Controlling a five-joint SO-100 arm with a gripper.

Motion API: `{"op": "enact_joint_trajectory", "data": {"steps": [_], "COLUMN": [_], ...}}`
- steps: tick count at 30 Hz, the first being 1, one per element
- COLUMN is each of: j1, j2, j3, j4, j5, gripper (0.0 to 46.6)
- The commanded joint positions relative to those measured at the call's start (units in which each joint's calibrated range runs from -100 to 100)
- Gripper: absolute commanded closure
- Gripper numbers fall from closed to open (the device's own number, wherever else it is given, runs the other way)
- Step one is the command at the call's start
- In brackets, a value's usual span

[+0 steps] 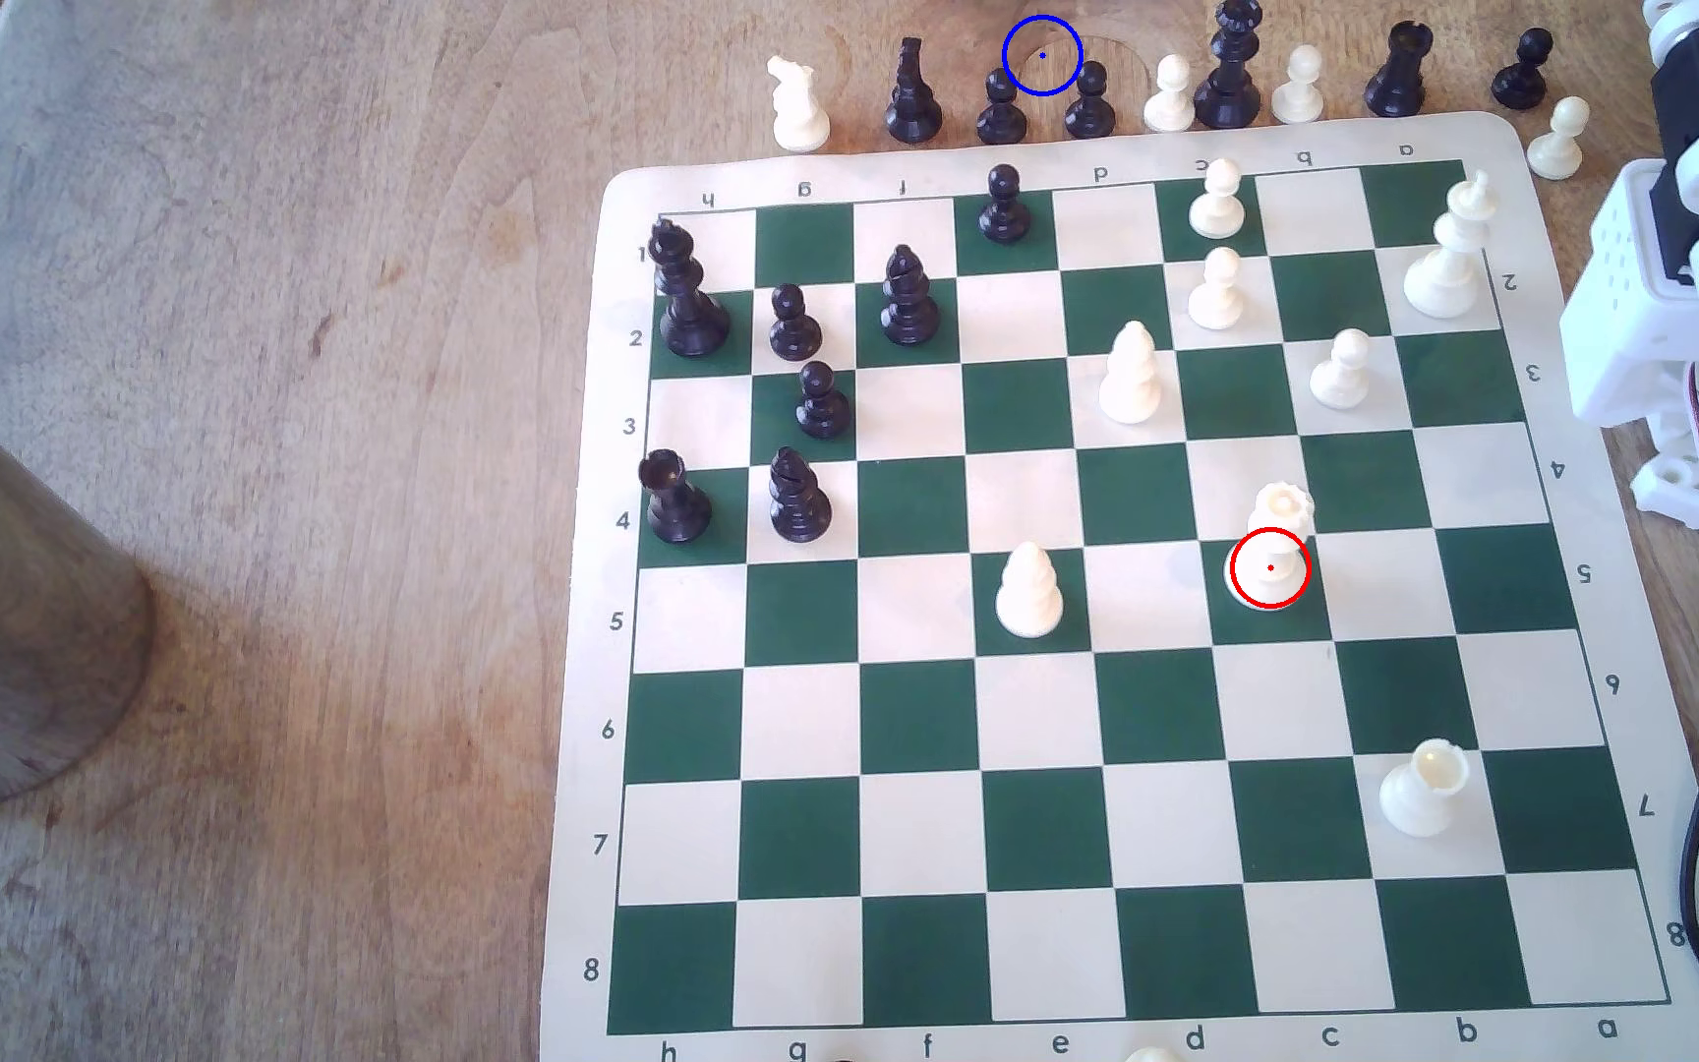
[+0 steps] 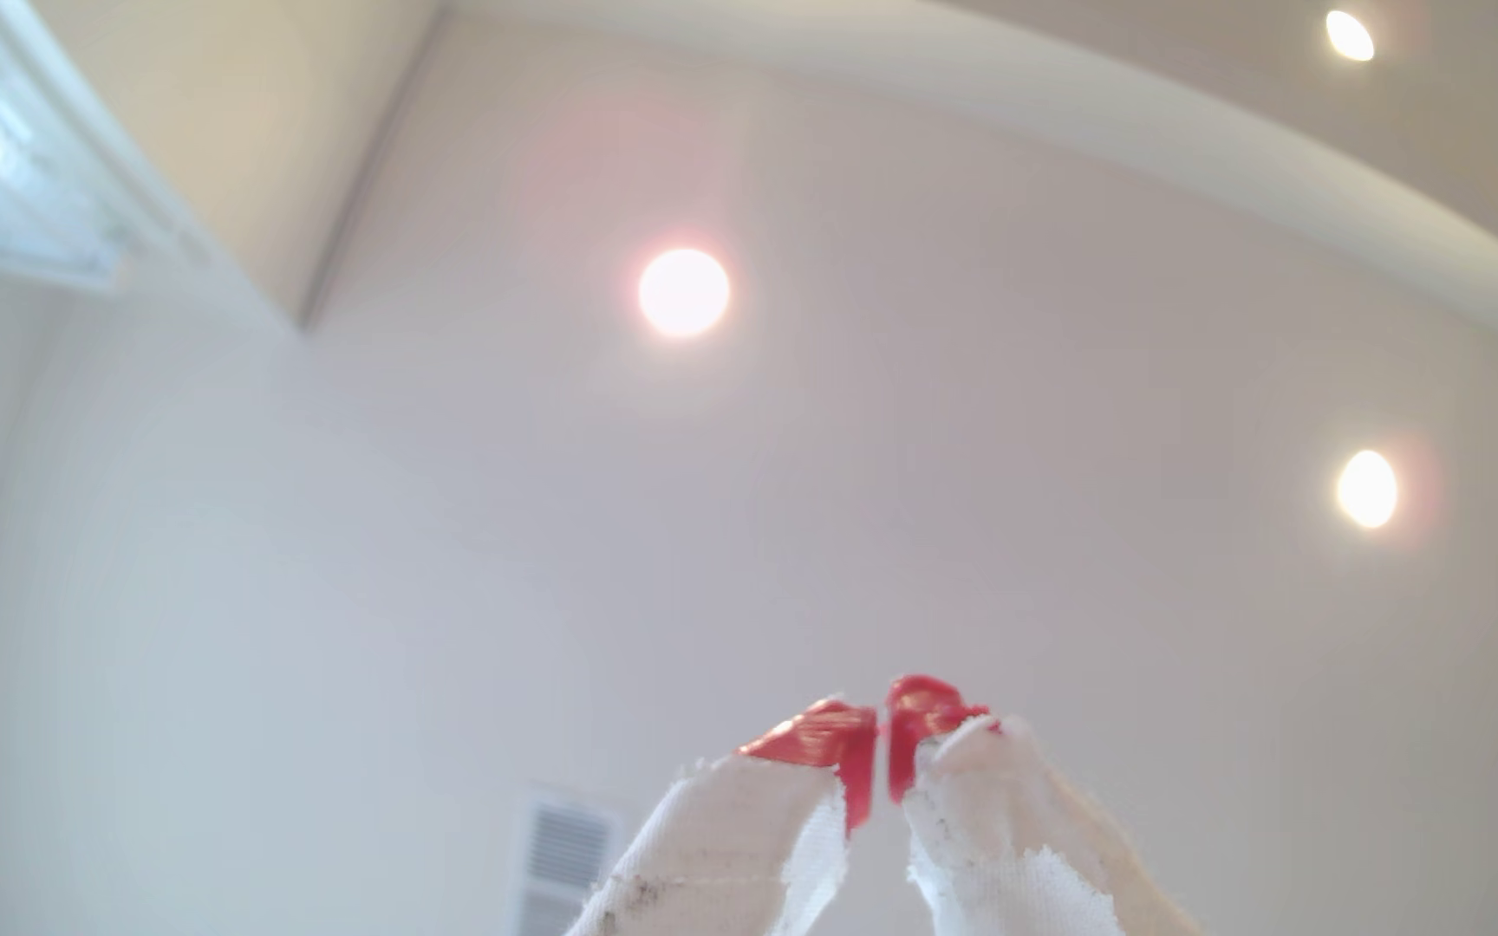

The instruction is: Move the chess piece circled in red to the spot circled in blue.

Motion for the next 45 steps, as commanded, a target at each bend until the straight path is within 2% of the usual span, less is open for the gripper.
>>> {"op": "enact_joint_trajectory", "data": {"steps": [1,8,12,17,21,22,26,28,31,33,34,39,45], "j1": [-1.06,-7.08,-7.71,-6.61,-5.68,-4.74,-2.31,-1.92,-2.23,-2.78,-3.49,-12.64,-17.64], "j2": [-0.20,-0.11,-0.11,-0.11,-0.11,-0.11,-0.11,-0.03,-0.03,1.42,2.01,7.70,10.67], "j3": [1.26,-4.27,-9.34,-19.04,-24.30,-28.11,-35.73,-37.54,-42.52,-45.24,-46.15,-49.32,-45.70], "j4": [0.20,27.96,44.67,74.16,88.49,99.54,124.77,132.30,148.93,156.14,159.00,174.89,179.15], "j5": [0.15,0.05,0.10,-0.20,-0.24,-0.29,-0.39,-2.20,-1.81,0.68,0.78,-0.49,-1.61], "gripper": [46.4,46.4,46.4,46.4,46.4,46.4,45.7,46.4,46.3,45.0,44.1,34.2,30.5]}}
